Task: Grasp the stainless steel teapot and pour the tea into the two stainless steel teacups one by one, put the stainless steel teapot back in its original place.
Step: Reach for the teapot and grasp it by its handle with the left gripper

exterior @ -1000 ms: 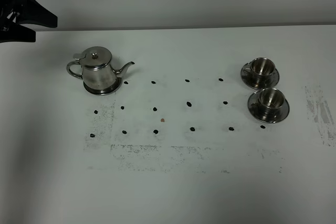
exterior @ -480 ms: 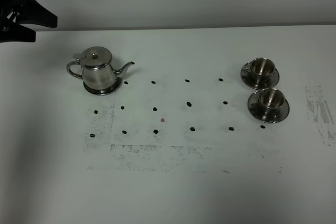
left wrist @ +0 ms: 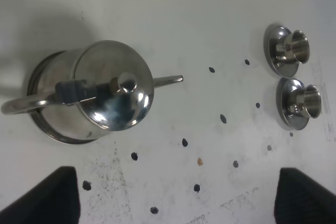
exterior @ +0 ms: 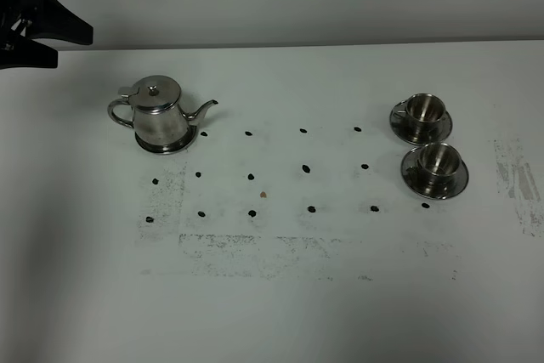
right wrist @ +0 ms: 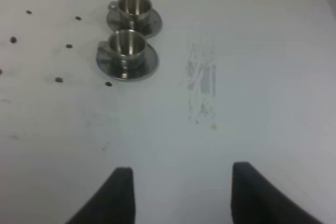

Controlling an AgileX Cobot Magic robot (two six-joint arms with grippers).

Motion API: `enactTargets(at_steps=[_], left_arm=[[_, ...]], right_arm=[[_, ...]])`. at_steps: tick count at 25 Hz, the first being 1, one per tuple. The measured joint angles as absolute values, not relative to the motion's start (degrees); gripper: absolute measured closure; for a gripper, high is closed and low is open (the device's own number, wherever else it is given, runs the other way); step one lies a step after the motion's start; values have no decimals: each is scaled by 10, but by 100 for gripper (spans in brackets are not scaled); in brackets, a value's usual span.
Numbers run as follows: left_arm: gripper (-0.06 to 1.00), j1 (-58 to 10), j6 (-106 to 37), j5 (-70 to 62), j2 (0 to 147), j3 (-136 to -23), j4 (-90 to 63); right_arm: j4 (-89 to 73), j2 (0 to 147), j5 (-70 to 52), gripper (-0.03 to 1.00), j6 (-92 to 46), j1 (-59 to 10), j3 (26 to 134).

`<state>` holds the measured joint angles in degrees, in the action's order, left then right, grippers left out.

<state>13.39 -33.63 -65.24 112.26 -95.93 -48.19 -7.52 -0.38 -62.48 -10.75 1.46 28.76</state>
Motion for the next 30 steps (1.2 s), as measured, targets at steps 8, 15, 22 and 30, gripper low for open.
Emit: enactTargets(at_steps=[8,15,22,30], left_arm=[[22,134,-336,-652,1123,-959,-482],[22,134,-336,-653,1123,-959,-482],[22,134,-336,-653,1123,-959,-482],[22,134,-335,-653,1123,-959,-482]], right_arm=[[-120,-4,-625,56,-107,-25,288],[-163,-4,-624,56,-107,-25,288],[-159,-4,-625,56,-150,-25,287],[-144,-4,-625,56,-158,-25,284]])
